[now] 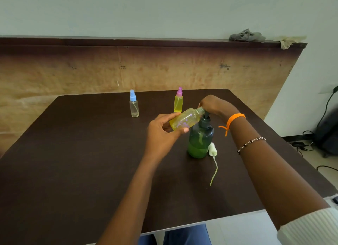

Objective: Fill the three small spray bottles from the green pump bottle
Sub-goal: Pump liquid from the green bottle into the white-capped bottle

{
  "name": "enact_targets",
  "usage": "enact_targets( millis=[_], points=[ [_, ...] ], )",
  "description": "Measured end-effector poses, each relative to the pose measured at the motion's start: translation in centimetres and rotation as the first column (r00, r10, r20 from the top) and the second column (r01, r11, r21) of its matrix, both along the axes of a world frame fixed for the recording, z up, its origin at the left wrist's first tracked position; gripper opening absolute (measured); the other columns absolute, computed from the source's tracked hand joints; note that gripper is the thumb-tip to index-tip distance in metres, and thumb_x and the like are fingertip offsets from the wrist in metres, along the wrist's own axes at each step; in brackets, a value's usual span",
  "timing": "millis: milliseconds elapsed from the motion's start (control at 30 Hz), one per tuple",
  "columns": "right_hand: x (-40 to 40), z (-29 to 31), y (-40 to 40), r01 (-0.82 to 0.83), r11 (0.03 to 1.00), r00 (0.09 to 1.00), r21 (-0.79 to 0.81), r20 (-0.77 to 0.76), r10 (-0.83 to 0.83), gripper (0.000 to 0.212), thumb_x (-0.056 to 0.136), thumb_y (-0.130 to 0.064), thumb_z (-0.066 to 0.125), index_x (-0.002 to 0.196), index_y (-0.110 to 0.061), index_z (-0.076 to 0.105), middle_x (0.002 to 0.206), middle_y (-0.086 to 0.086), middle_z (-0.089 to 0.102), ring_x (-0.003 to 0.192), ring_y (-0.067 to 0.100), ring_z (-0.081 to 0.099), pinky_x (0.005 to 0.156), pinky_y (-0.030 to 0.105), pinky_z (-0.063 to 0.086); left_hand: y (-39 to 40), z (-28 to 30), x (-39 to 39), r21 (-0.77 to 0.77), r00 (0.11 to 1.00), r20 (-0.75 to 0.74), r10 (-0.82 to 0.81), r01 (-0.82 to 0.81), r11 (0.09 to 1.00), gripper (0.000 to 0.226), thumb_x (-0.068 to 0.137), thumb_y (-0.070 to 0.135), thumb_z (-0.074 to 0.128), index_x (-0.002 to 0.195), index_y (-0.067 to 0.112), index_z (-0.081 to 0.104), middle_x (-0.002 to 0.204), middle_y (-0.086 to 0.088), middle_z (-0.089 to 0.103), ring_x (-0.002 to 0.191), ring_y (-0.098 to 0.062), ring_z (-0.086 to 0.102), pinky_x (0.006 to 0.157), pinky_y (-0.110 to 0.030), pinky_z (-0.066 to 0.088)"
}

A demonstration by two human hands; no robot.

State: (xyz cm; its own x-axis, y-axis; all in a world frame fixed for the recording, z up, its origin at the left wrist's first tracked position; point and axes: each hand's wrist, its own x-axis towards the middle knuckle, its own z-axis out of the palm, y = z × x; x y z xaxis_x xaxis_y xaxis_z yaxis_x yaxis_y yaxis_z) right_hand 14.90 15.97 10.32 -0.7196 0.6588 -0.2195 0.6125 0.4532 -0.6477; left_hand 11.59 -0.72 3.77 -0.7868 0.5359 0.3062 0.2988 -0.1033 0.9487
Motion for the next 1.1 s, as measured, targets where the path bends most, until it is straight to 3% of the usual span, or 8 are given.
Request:
enact_targets(
  millis=[167,267,500,733,867,967,1033,1100],
  points=[
    [0.0,0.1,-1.1,-0.046,0.996,0.997,-0.07,-0.062,0.042,0.03,0.091,0.005,0.035,0.084,0.004,0.064,0.066,0.012,0.052,0.063,0.023,0.048,0.054,0.023,0.039,0.0,-0.1,-0.2,0.016,1.0,0.001,0.005,-0.005,1.0,0.051,0.067,0.0,0.08,0.113,0.017,0.067,0.1,0.003,0.065,0.085,0.001,0.065,0.078,-0.013,0.051],
    [0.2,-0.7,-0.6,-0.013,0.998,0.997,-0.068,-0.072,0.008,0.032,0.095,0.003,0.037,0.115,0.0,0.061,0.079,0.007,0.051,0.075,0.019,0.048,0.054,0.013,0.036,0.2,-0.3,0.0,0.021,1.0,0.01,-0.002,0.002,1.0,0.051,0.066,-0.002,0.08,0.112,0.017,0.067,0.099,0.004,0.064,0.083,0.002,0.064,0.076,-0.012,0.05],
    [0.3,0.2,-0.7,-0.049,0.998,0.999,-0.03,-0.024,0.048,0.037,0.09,0.007,0.036,0.062,-0.004,0.057,0.054,0.006,0.052,0.054,0.016,0.043,0.04,0.015,0.038,0.2,-0.1,0.1,0.035,0.999,0.029,-0.017,0.016,0.999,0.052,0.067,-0.003,0.079,0.113,0.017,0.066,0.097,0.007,0.064,0.082,0.005,0.064,0.076,-0.011,0.05],
    [-0.1,-0.7,-0.4,-0.036,0.999,0.998,-0.013,-0.047,0.035,0.025,0.096,-0.002,0.036,0.099,-0.005,0.061,0.088,0.01,0.049,0.081,0.021,0.047,0.07,0.027,0.041,0.2,-0.1,-0.1,0.036,1.0,-0.002,0.003,-0.003,0.999,0.053,0.066,-0.001,0.081,0.109,0.026,0.065,0.1,0.005,0.065,0.084,0.003,0.064,0.078,-0.013,0.051],
    [0.2,-1.0,-0.6,0.009,1.0,0.997,-0.018,-0.074,-0.011,0.036,0.098,-0.006,0.035,0.128,0.005,0.05,0.102,0.013,0.045,0.085,0.022,0.044,0.06,0.019,0.037,0.4,-0.5,-0.1,0.04,1.0,0.003,0.013,-0.013,0.999,0.054,0.065,-0.002,0.08,0.106,0.03,0.064,0.099,0.008,0.064,0.085,0.002,0.064,0.078,-0.013,0.051],
    [-0.3,-0.8,-0.4,-0.004,1.0,1.0,0.007,0.029,0.004,0.027,0.095,-0.001,0.038,0.097,0.008,0.063,0.075,0.011,0.064,0.072,0.02,0.049,0.06,0.019,0.04,0.4,-0.4,-0.2,0.039,1.0,0.009,0.014,-0.014,0.999,0.055,0.065,-0.003,0.08,0.108,0.028,0.064,0.098,0.008,0.064,0.082,0.007,0.063,0.075,-0.011,0.05],
    [-0.3,-0.3,-0.5,-0.025,1.0,0.996,0.014,0.081,0.024,0.028,0.092,0.003,0.04,0.069,0.003,0.056,0.048,0.005,0.057,0.06,0.021,0.046,0.045,0.018,0.035,0.3,-0.1,-0.1,0.036,1.0,0.013,0.004,-0.004,0.999,0.055,0.066,-0.004,0.08,0.11,0.025,0.064,0.099,0.007,0.064,0.081,0.008,0.063,0.075,-0.01,0.049],
    [-0.4,0.0,-0.2,-0.078,0.996,0.994,0.04,0.076,0.074,0.027,0.091,0.003,0.039,0.066,0.0,0.051,0.049,0.007,0.05,0.055,0.021,0.047,0.039,0.017,0.032,0.1,0.1,0.0,0.041,1.0,0.007,-0.005,0.005,0.999,0.055,0.066,-0.004,0.08,0.11,0.024,0.064,0.099,0.005,0.064,0.081,0.007,0.063,0.074,-0.009,0.049]
  ],
)
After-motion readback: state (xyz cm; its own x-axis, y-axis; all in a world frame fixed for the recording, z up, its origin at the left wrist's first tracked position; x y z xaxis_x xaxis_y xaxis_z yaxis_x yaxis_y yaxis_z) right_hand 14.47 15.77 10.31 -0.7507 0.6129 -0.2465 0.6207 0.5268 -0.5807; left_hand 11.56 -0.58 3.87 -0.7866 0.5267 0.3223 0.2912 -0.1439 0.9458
